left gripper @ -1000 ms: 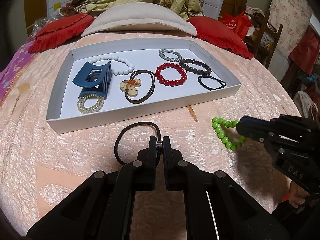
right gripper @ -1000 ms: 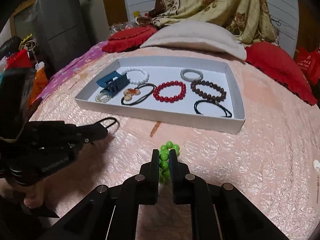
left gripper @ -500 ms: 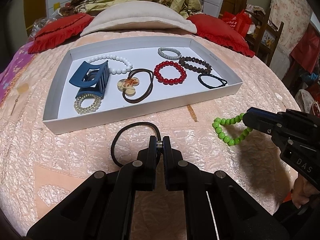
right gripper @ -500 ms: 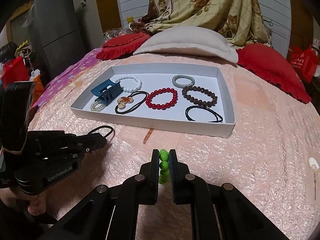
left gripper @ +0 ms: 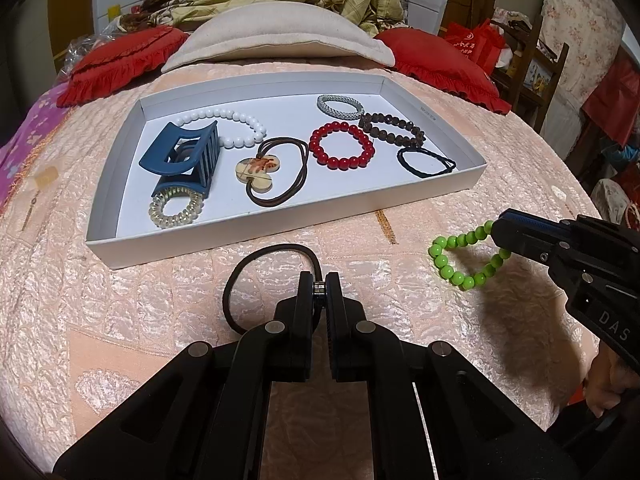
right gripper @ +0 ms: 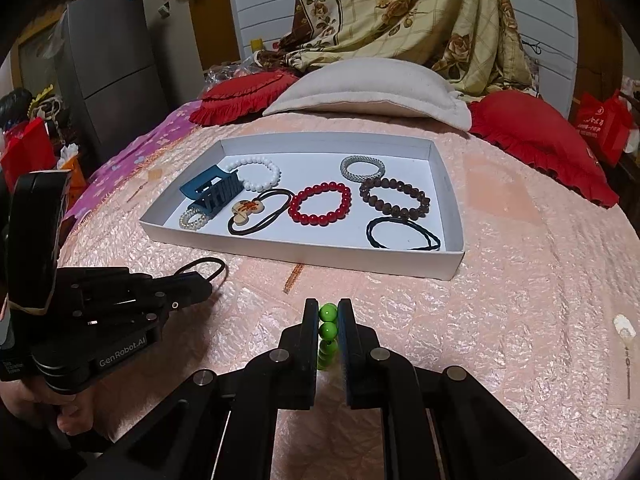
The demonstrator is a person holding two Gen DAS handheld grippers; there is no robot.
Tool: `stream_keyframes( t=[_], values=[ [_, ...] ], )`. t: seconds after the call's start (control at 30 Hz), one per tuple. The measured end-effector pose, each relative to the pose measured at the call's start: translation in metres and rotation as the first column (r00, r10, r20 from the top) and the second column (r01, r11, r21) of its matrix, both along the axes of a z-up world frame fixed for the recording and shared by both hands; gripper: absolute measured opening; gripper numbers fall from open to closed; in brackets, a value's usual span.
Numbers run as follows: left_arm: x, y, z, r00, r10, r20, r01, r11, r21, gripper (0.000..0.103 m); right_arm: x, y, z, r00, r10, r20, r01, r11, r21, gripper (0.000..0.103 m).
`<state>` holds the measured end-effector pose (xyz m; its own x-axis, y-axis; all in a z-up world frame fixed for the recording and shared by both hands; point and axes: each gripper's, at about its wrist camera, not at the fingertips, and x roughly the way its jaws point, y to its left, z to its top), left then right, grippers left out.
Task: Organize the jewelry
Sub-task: 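Carry the hair tie and green bracelet over the white box with both tools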
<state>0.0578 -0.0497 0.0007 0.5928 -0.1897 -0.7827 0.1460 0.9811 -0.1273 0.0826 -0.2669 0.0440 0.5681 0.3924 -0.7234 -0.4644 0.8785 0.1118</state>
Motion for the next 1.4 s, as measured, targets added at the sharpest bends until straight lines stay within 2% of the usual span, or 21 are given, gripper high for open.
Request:
stream_keyframes(
  t=[1.03, 1.3, 1.4],
  values=[
    [0.001, 0.001, 0.002, 1.0, 0.003, 0.006, -0.003, 1.0, -0.003, 0.004, -0.001, 0.0, 0.007, 1.0, -0.014, 0.019, 0.014, 1.0, 0.017, 0.009],
    [0.002, 0.005, 0.031, 0.998, -0.01, 0.061, 0.014, 0.998, -0.06, 0.004, 0.006, 0.003, 0.023, 0.998, -0.011, 0.059, 0.007, 0.997, 0.076, 0.009],
    [0.005, 0.009, 0.045, 0.997, -0.007, 0.082, 0.015, 0.995, -0.101, 0.004, 0.012, 0.0, 0.034, 0.996, -0.016, 0.088, 0.006, 0.993, 0.118, 0.009]
  ],
)
